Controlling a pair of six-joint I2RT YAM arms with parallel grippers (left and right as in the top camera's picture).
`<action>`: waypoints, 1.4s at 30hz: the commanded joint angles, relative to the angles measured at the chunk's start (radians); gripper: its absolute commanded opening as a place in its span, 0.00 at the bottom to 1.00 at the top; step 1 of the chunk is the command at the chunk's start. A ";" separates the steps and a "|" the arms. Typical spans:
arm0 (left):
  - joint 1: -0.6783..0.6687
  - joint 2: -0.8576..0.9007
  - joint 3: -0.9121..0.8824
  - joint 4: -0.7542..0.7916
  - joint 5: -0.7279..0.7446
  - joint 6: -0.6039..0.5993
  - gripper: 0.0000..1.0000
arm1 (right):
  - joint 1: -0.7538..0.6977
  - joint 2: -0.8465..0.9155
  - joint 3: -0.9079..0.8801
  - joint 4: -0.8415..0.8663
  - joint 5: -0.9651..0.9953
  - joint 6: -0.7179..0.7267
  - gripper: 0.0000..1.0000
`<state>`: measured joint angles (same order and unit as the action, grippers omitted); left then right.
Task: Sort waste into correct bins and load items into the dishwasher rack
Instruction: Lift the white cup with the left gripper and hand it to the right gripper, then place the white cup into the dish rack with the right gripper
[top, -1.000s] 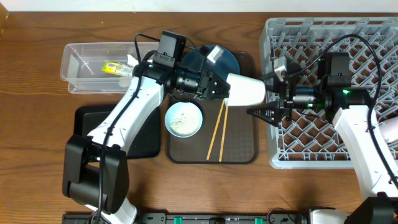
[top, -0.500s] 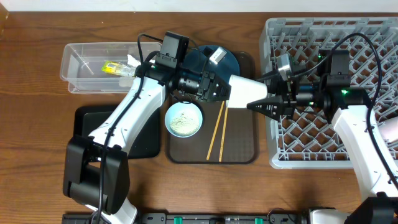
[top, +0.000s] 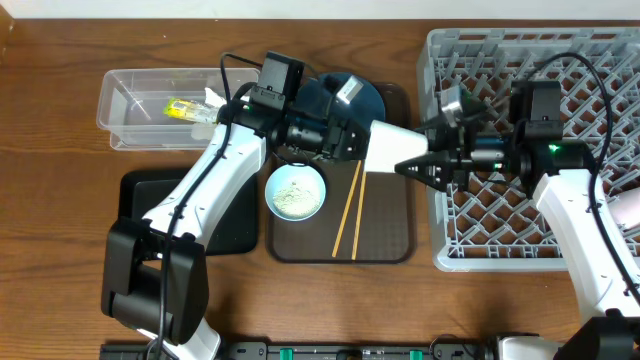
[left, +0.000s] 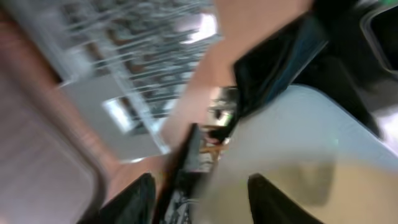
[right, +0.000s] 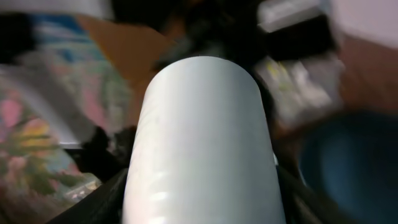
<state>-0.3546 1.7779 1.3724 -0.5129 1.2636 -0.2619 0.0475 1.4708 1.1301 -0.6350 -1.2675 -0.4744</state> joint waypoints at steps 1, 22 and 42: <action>0.025 0.004 0.004 -0.080 -0.351 0.003 0.58 | 0.003 -0.001 0.001 -0.037 0.389 0.148 0.32; 0.249 -0.229 0.004 -0.419 -1.070 0.108 0.64 | -0.288 -0.011 0.365 -0.423 1.295 0.442 0.04; 0.249 -0.229 0.004 -0.422 -1.070 0.108 0.65 | -0.624 0.197 0.365 -0.389 1.338 0.489 0.10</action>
<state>-0.1066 1.5505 1.3693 -0.9321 0.2028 -0.1745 -0.5613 1.6440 1.4773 -1.0271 0.0628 -0.0074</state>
